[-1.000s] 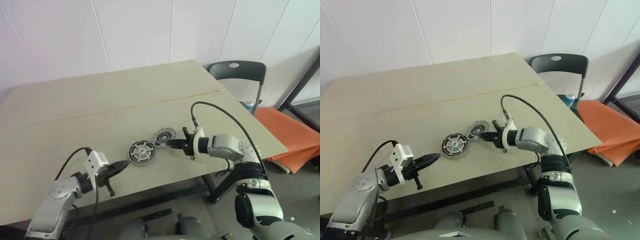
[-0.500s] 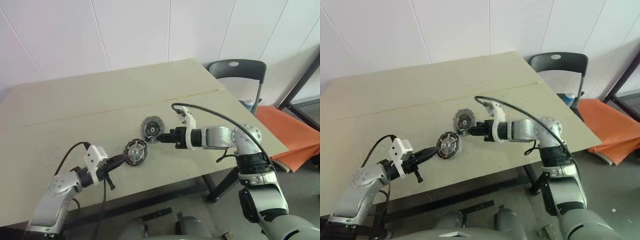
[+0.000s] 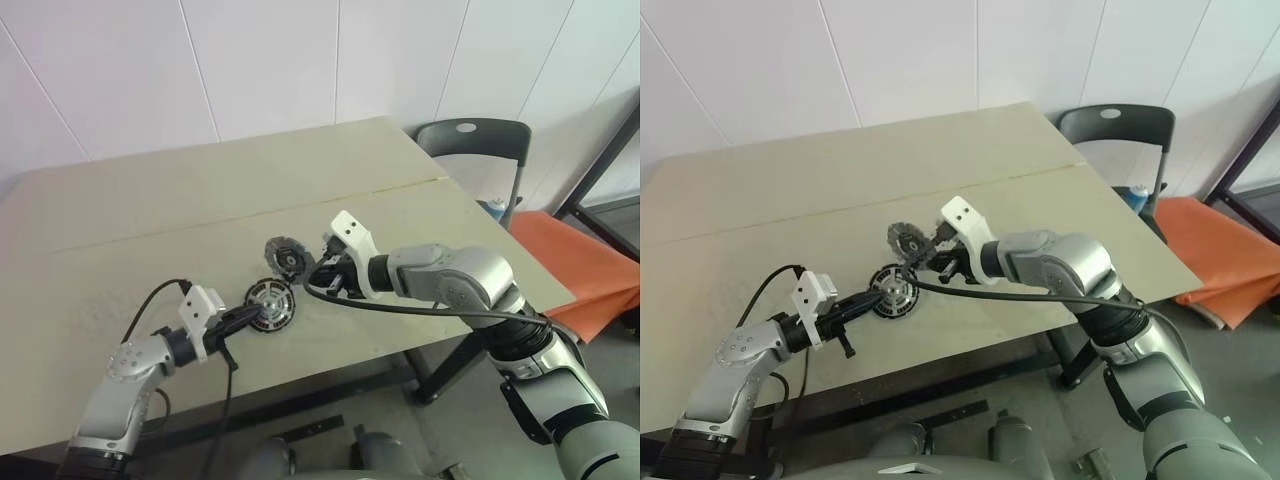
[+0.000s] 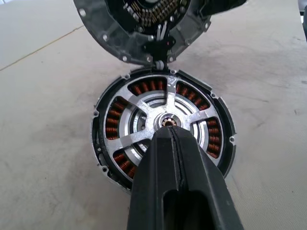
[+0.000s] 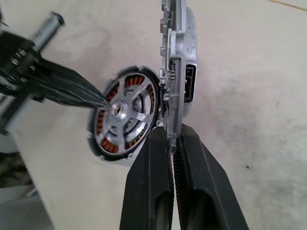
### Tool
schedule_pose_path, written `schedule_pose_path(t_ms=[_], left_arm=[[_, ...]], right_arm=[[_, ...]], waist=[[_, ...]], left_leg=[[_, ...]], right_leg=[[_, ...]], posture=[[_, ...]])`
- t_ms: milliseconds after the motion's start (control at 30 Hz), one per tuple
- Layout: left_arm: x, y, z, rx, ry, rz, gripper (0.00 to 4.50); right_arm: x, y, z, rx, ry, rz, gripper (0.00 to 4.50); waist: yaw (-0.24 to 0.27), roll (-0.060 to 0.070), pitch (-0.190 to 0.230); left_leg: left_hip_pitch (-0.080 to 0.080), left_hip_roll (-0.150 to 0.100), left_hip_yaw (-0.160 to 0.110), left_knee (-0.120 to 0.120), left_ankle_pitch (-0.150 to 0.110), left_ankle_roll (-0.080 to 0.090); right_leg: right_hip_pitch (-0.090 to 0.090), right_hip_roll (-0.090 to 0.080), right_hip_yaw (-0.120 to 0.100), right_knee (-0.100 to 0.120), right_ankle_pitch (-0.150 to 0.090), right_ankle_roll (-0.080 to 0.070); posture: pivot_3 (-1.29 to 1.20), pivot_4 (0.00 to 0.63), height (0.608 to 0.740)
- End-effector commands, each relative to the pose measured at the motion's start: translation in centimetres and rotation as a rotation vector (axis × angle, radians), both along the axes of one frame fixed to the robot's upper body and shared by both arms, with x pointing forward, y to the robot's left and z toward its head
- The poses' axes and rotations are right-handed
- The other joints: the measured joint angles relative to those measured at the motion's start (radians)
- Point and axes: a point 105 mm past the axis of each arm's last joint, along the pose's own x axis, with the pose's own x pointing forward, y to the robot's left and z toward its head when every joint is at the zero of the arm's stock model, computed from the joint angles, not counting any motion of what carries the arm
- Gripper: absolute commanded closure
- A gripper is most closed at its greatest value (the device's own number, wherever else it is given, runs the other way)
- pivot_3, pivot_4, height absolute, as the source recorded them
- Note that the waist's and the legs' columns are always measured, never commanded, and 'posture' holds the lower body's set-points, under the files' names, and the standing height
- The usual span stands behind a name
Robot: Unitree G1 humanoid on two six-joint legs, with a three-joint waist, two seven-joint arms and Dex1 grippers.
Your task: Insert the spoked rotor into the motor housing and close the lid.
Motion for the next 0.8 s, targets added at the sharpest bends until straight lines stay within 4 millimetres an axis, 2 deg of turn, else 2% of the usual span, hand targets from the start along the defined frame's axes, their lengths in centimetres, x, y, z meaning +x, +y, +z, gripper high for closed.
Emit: schedule_pose_path(t_ms=[33,300,467,633,800], left_arm=[[0.6,0.4,1.0,0.001,-0.057,0.018,4.5],[0.8,0.6,0.8,-0.011,-0.065,0.043,4.5],[0.9,1.2,0.5,-0.005,-0.062,0.064,4.5],[1.2,2.3,0.8,0.003,-0.073,0.101,4.5],[1.2,3.7,1.0,0.011,-0.078,0.154,4.5]], right_arm=[[-0.9,1.6,0.0,-0.044,-0.121,0.138,4.48],[-0.9,2.2,-0.1,-0.065,-0.23,0.194,4.48],[-1.1,2.6,0.1,-0.035,-0.216,0.21,4.48],[-1.3,2.9,0.2,-0.017,-0.207,0.227,4.48],[-0.2,2.8,0.4,-0.072,-0.33,0.217,4.48]], waist=[[0.001,0.0,0.0],[0.003,-0.001,0.0],[0.001,-0.001,0.0],[0.001,-0.001,0.0],[0.002,-0.001,0.0]], left_leg=[[0.0,0.0,0.0,0.0,0.0,0.0],[0.0,0.0,0.0,-0.001,0.0,0.0],[0.0,0.0,-0.001,0.0,0.0,0.0],[0.0,0.0,-0.001,-0.001,0.0,0.0],[0.0,0.0,-0.001,-0.001,0.0,0.0]], right_leg=[[0.0,0.0,0.0,0.0,0.0,0.0],[0.0,0.0,0.0,0.0,0.0,0.0],[0.0,0.0,0.0,0.0,0.0,0.0],[0.0,0.0,0.0,0.0,0.0,0.0],[0.0,0.0,0.0,0.0,0.0,0.0]], posture=[[0.0,0.0,0.74],[0.0,0.0,0.74],[0.0,0.0,0.74],[0.0,0.0,0.74],[0.0,0.0,0.74]])
